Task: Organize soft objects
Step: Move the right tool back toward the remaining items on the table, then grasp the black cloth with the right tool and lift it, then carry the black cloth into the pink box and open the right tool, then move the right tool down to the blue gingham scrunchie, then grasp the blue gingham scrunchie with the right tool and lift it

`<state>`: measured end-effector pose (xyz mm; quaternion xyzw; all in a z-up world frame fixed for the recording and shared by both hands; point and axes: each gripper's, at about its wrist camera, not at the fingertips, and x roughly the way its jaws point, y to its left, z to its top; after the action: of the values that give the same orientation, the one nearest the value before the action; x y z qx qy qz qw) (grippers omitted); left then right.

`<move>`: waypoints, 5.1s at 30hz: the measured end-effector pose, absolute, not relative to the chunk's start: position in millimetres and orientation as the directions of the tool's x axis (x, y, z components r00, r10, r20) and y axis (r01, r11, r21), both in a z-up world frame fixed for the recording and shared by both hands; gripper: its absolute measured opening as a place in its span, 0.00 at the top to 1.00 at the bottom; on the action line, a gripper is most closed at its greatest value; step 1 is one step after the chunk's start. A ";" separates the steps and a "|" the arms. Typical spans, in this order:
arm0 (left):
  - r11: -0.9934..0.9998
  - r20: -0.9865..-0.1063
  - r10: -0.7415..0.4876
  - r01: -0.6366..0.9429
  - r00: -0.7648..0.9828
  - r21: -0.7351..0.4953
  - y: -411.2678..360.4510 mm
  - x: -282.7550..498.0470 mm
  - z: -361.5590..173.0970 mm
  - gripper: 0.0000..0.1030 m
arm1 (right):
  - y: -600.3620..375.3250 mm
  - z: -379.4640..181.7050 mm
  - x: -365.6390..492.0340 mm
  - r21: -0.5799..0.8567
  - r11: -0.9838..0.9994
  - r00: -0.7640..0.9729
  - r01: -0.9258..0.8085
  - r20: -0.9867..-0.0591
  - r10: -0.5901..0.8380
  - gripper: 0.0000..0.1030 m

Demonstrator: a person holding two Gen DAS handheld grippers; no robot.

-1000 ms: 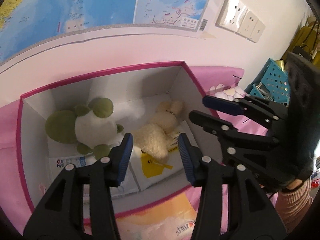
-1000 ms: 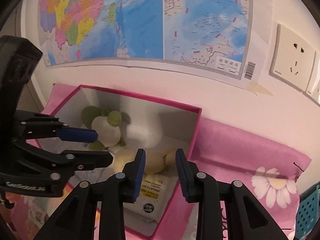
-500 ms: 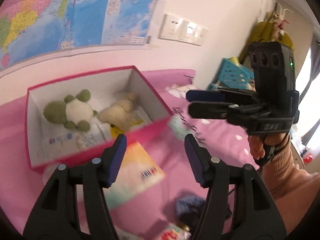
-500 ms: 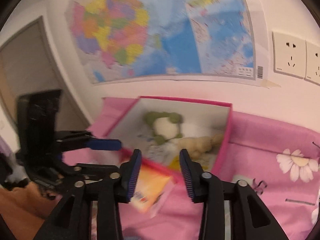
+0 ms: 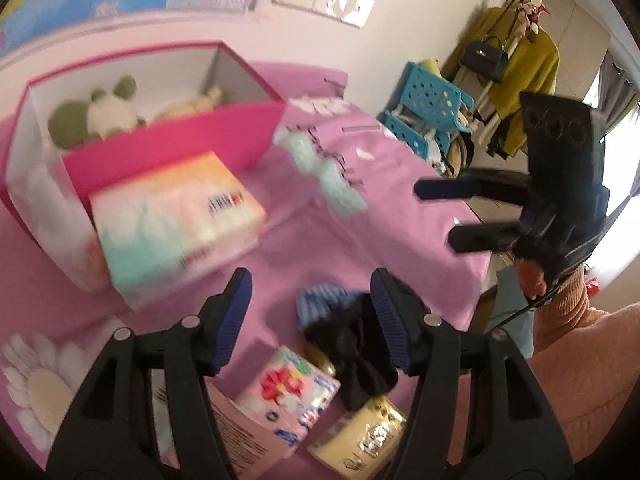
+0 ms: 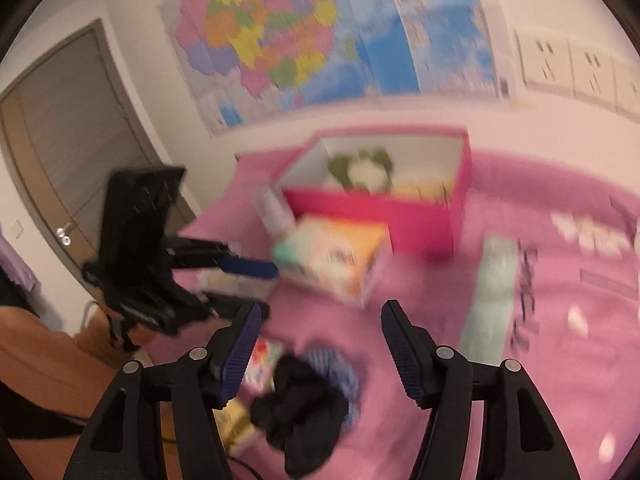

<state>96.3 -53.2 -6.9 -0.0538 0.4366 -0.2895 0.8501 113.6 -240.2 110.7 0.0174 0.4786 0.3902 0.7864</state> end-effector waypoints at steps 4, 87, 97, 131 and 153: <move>0.824 -0.727 -0.538 0.448 0.426 -0.348 -59.3 86.7 -19.9 0.39 | -240.1 74.1 96.8 0.411 0.725 0.170 -0.552 -0.796 0.581 0.38; 0.897 -0.616 -0.436 0.366 0.656 -0.246 -45.5 205.1 82.9 0.60 | -170.8 156.7 243.3 0.296 0.627 0.384 -0.720 -0.584 0.716 0.90; 0.939 -0.685 -0.342 0.256 0.644 -0.228 -40.7 255.5 60.5 0.60 | -159.7 120.5 298.3 0.357 0.649 0.364 -0.672 -0.604 0.709 0.90; 0.882 -0.660 -0.452 0.412 0.600 -0.229 -42.7 133.8 45.0 0.51 | -215.4 99.9 189.5 0.338 0.672 0.260 -0.659 -0.736 0.625 0.57; 0.847 -0.812 -0.482 0.411 0.328 -0.337 -79.4 103.3 -67.9 0.51 | -210.1 8.7 104.6 0.354 0.707 0.073 -0.613 -0.865 0.496 0.63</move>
<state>103.3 -79.4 -67.9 -0.0350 0.5105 -0.2741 0.8143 104.6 -210.1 8.7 -0.0515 0.5653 0.3796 0.7305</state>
